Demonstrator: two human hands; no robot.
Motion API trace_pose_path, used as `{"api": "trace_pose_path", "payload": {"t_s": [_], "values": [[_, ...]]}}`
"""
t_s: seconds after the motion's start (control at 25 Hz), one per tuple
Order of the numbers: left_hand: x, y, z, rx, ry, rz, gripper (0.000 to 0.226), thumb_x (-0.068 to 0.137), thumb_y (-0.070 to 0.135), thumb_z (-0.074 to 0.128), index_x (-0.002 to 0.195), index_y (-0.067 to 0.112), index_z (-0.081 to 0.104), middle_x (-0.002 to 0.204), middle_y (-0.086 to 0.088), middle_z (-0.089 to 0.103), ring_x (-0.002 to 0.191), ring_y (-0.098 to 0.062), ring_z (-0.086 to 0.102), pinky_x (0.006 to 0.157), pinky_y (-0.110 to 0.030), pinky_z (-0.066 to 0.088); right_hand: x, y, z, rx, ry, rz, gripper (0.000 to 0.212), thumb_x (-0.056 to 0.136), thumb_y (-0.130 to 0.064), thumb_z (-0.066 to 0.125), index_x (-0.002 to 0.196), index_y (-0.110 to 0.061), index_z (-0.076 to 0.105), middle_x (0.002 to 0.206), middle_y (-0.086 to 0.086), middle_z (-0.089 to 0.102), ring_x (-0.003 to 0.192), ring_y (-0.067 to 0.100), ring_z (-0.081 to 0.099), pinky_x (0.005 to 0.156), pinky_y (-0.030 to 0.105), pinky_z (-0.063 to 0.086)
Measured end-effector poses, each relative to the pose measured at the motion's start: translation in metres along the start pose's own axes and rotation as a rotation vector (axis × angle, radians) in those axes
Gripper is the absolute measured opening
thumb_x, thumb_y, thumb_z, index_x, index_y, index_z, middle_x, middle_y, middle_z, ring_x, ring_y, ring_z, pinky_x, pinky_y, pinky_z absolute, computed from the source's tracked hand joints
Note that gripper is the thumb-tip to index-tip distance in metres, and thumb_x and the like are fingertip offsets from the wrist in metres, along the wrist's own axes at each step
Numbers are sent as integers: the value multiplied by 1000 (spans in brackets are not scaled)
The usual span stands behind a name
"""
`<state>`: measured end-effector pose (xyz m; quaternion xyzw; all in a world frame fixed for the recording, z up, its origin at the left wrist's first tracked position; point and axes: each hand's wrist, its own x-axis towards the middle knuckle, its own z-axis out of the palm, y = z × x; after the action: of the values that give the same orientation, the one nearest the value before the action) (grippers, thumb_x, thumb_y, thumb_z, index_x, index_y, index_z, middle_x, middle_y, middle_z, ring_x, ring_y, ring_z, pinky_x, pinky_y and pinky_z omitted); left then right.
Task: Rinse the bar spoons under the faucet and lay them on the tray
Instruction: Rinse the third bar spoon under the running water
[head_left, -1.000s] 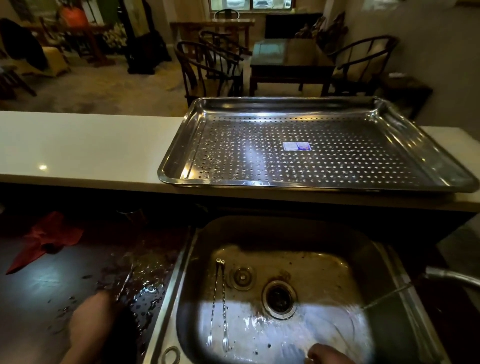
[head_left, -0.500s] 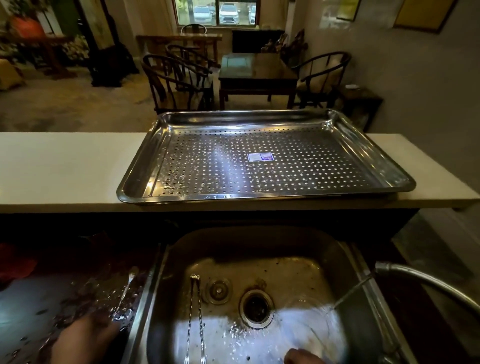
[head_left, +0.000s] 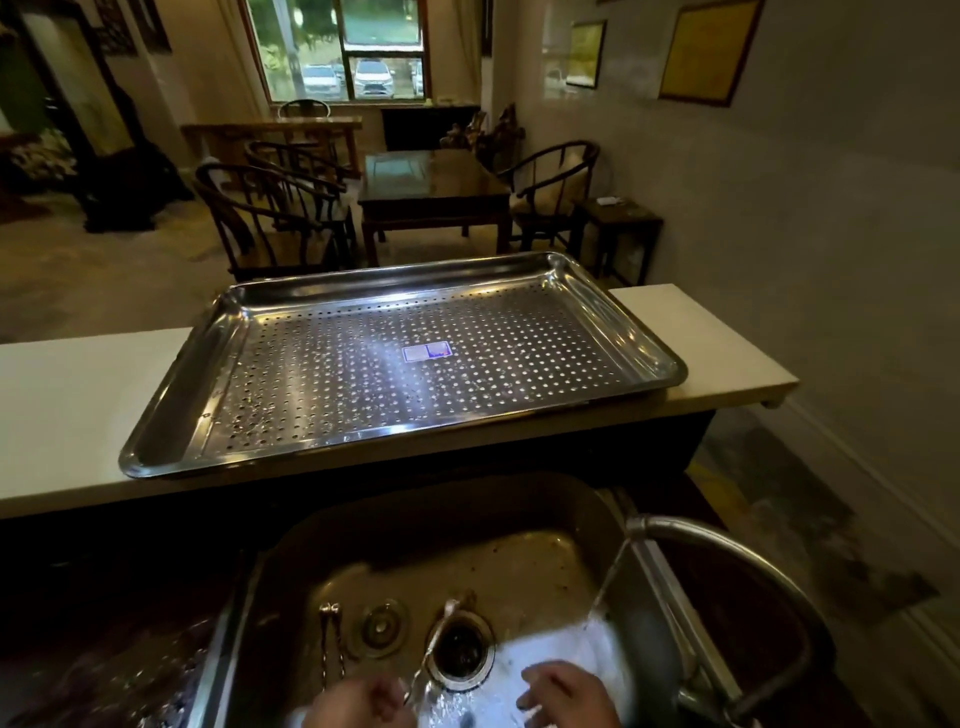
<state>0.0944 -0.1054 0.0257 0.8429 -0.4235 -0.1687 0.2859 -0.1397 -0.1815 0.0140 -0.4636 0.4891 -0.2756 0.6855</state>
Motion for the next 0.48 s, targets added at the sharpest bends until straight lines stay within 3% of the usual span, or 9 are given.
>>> {"api": "trace_pose_path", "payload": {"t_s": [0.08,0.12,0.2,0.32,0.48], "values": [[-20,46,-6,-134,-188,-57,18,49,23,69,59,37,67,65,17,67,64,5,61,72,-10,44,-15,-26,-2,85,112,60,14,94,-13,63,99,-3,70,79,17,75,65,30,67,57,34,55],[-29,61,-4,-195,-240,-65,6,54,19,65,57,25,65,61,5,68,55,-4,61,64,-18,52,-15,-33,-6,126,110,52,16,98,-15,58,104,-5,69,83,13,77,65,25,68,54,32,56],[-38,76,-3,-263,-306,-79,10,60,10,66,58,19,63,58,-6,66,48,-12,58,46,-33,56,-17,-48,-8,158,108,6,21,102,-21,50,112,-12,66,97,12,77,75,25,73,63,35,61],[-43,85,-7,-244,-360,-57,13,63,7,66,62,20,64,59,-6,65,50,-18,63,42,-37,56,-17,-61,-3,185,126,-30,25,104,-23,45,123,-18,60,113,14,68,86,26,73,68,32,62],[-57,87,-12,-270,-349,-69,14,63,7,66,66,20,66,60,-3,63,48,-18,61,37,-39,54,-18,-70,7,311,118,-11,22,102,-11,47,118,-9,61,103,15,76,79,27,68,68,33,62]]}}
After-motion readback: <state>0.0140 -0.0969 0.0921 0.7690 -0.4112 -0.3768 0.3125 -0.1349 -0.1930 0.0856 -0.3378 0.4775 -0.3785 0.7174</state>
